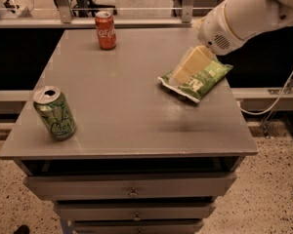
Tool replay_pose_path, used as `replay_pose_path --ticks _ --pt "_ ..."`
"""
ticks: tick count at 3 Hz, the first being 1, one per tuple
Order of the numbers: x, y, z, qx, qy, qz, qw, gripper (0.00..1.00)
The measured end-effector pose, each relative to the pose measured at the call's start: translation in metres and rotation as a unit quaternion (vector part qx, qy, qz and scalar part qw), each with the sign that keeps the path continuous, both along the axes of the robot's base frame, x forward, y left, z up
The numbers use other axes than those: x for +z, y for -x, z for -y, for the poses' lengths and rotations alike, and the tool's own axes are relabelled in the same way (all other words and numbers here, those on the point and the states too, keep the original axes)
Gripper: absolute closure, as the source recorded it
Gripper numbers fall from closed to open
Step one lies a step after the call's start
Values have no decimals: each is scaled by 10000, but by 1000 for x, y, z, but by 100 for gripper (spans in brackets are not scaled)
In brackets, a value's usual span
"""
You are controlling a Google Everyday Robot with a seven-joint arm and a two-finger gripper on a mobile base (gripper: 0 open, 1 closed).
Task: Knock coke can over
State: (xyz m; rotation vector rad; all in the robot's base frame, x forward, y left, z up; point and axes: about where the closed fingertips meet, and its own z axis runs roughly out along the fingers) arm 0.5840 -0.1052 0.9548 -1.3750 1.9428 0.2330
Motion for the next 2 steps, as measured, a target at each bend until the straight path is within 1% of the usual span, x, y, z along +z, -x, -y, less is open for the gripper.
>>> replay_pose_path --ticks 1,2 --pt "-2 -41 -35 -8 -504 239 9984 0" --pt "-6 -99 -71 -61 -1106 495 9926 0"
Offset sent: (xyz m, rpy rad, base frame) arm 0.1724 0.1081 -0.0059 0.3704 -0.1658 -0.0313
